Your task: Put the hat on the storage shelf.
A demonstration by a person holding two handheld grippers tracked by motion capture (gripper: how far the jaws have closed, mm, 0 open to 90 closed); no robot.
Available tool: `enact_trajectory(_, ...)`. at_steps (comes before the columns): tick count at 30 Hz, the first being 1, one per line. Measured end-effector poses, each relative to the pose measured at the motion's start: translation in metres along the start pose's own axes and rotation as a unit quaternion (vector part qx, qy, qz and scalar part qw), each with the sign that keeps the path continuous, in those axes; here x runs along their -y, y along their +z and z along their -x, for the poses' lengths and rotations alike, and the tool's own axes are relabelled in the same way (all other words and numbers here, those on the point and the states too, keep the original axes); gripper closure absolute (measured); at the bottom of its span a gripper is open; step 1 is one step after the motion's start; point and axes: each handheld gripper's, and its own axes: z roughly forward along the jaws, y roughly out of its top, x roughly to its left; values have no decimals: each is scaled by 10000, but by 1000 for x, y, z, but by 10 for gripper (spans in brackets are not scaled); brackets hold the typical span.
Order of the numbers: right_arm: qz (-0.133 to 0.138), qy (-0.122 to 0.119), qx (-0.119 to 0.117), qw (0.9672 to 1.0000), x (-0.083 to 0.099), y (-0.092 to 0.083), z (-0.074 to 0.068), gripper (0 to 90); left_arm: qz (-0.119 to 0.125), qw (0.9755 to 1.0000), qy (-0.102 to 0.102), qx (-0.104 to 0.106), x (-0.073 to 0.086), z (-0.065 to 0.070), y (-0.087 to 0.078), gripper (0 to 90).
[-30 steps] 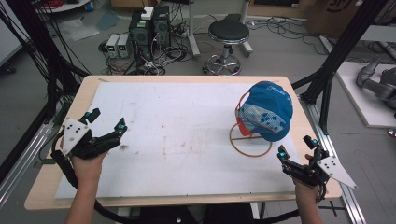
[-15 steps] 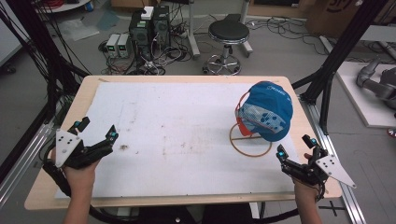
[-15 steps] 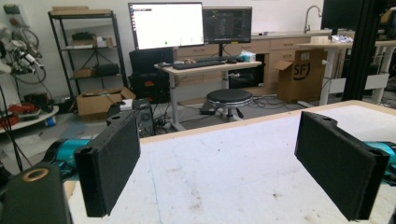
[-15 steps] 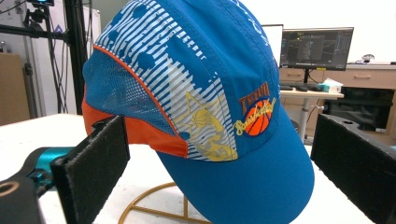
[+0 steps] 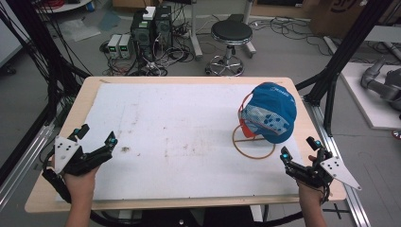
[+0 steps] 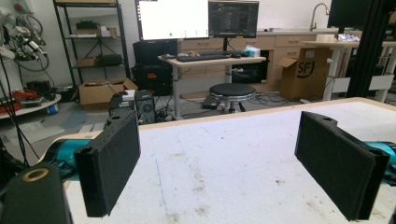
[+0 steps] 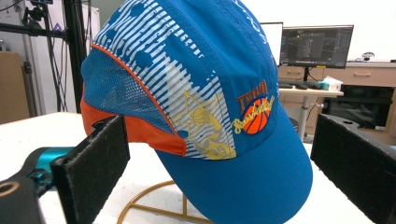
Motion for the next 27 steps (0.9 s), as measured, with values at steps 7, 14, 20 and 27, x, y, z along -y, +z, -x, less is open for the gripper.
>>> enact_trajectory(7, -3, 13, 32, 10000, 0, 0, 2, 42, -42, 10000, -24, -21, 2, 0, -1, 146)
enact_trajectory(14, -10, -33, -29, 10000, -1, 1, -2, 44, -58, 9999, -96, -14, 3, 1, -2, 146)
enact_trajectory(20, -37, 20, -28, 10000, 0, 1, -2, 44, -97, 9999, -117, 5, 3, 0, -2, 146)
enact_trajectory(27, -12, -19, -39, 10000, 0, 3, -2, 44, -96, 9997, -227, -27, 5, -3, -3, 146)
